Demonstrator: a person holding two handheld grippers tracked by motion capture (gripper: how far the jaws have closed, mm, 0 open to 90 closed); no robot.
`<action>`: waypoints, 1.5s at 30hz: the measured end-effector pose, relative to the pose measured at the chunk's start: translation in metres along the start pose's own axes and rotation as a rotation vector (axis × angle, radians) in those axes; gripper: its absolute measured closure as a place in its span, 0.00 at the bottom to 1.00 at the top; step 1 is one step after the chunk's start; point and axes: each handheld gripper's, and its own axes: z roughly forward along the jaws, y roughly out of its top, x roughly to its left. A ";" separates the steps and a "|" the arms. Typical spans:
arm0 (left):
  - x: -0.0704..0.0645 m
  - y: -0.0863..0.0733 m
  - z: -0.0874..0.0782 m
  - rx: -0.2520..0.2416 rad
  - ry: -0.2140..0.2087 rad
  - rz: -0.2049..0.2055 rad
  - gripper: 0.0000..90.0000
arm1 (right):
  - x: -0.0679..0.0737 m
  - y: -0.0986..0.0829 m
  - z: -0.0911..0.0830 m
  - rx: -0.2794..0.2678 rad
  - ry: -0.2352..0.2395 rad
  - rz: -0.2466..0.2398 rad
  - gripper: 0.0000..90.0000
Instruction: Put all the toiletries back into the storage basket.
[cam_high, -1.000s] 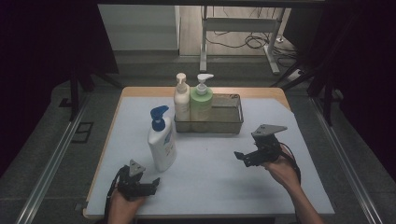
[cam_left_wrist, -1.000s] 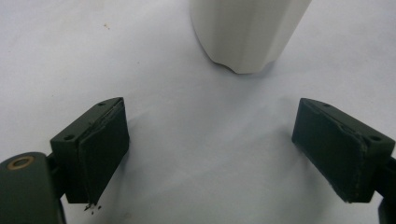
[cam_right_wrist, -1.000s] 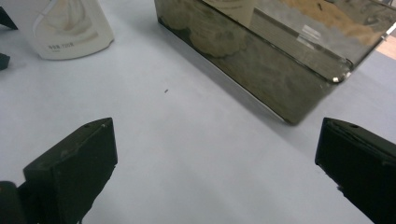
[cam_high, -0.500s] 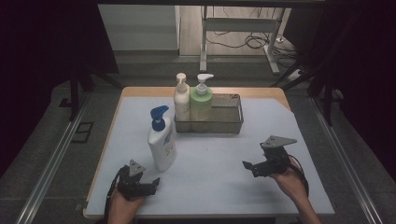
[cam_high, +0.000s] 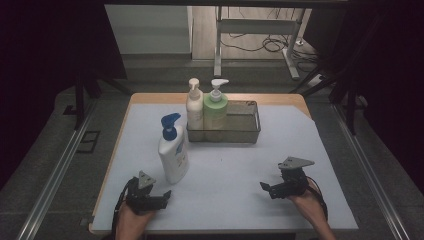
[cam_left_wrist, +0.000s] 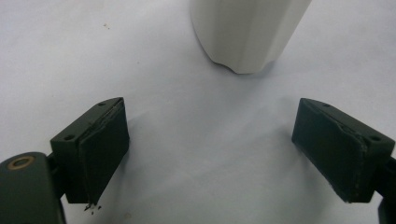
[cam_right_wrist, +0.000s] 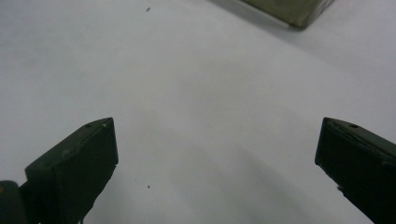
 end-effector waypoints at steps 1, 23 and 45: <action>0.000 0.000 0.000 0.001 0.000 0.000 0.12 | 0.000 -0.002 0.002 0.007 0.000 -0.004 0.00; 0.015 0.007 -0.007 -0.017 0.002 -0.030 0.28 | 0.003 -0.019 0.019 0.059 -0.003 -0.011 0.00; 0.040 0.053 0.013 -0.019 -0.071 -0.006 0.96 | 0.003 -0.019 0.019 0.057 -0.002 -0.011 0.00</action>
